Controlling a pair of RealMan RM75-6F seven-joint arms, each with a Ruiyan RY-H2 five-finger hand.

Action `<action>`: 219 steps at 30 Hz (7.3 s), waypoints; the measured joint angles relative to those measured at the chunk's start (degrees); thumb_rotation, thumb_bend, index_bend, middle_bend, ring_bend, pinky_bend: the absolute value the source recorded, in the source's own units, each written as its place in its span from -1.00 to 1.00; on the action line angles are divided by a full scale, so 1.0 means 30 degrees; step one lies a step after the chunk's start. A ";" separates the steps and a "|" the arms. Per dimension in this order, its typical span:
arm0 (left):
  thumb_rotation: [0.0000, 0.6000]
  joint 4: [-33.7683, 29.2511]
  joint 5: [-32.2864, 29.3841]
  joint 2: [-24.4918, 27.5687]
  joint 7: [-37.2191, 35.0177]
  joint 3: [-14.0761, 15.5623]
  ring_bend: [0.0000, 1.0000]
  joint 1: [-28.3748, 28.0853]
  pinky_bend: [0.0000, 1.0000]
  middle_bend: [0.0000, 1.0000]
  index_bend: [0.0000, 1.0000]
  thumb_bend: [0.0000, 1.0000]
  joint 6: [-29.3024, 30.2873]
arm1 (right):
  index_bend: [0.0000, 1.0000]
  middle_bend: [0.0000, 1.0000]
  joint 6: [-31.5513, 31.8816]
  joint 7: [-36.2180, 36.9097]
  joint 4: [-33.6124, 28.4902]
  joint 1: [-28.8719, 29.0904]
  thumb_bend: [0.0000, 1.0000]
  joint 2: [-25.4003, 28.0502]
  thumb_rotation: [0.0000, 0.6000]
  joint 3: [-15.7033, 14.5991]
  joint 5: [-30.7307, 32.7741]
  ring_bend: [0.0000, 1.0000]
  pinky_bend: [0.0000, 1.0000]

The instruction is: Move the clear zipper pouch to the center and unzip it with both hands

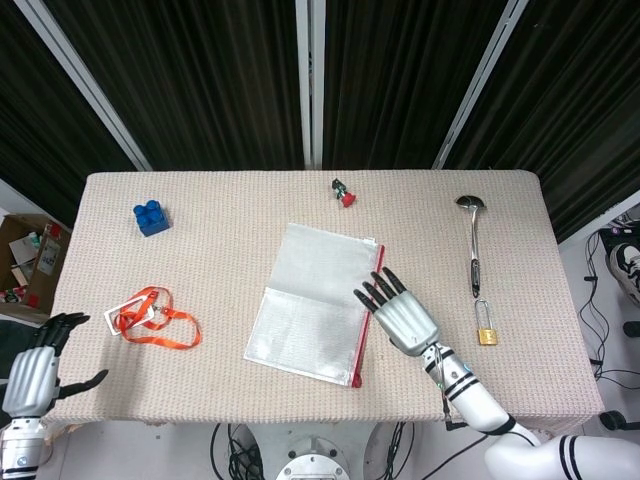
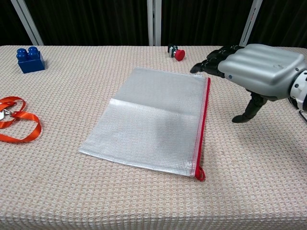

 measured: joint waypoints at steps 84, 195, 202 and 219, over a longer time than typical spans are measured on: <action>1.00 -0.0350 0.0608 0.0527 -0.2170 0.0646 -0.79 0.0302 -0.68 -0.72 -0.69 -0.81 -0.0216 | -0.02 -0.66 -0.1341 0.8165 0.8645 0.1284 -0.43 -0.5795 1.00 -0.2534 -0.8786 -1.00 -1.00; 1.00 -0.2637 -0.3584 -0.5733 -0.4897 -0.4112 -0.71 -0.8570 -0.63 -0.34 0.35 -0.03 -0.6761 | 0.53 -0.63 0.1177 0.3610 0.6196 0.8037 -0.06 -0.7266 1.00 0.5249 -0.1982 -1.00 -1.00; 1.00 -0.2398 -0.3212 -0.5727 -0.6570 -0.4028 -0.71 -0.8325 -0.63 -0.32 0.37 0.02 -0.6496 | 0.55 -0.63 0.1747 0.3569 0.6236 0.7409 -0.05 -0.7131 1.00 0.4641 -0.2205 -1.00 -1.00; 1.00 -0.2107 -0.2617 -0.5305 -1.0783 -0.3987 -0.71 -0.8108 -0.63 -0.32 0.37 0.05 -0.6690 | 0.58 -0.63 0.2050 0.2564 0.6047 0.6446 -0.05 -0.6786 1.00 0.3850 -0.2201 -1.00 -1.00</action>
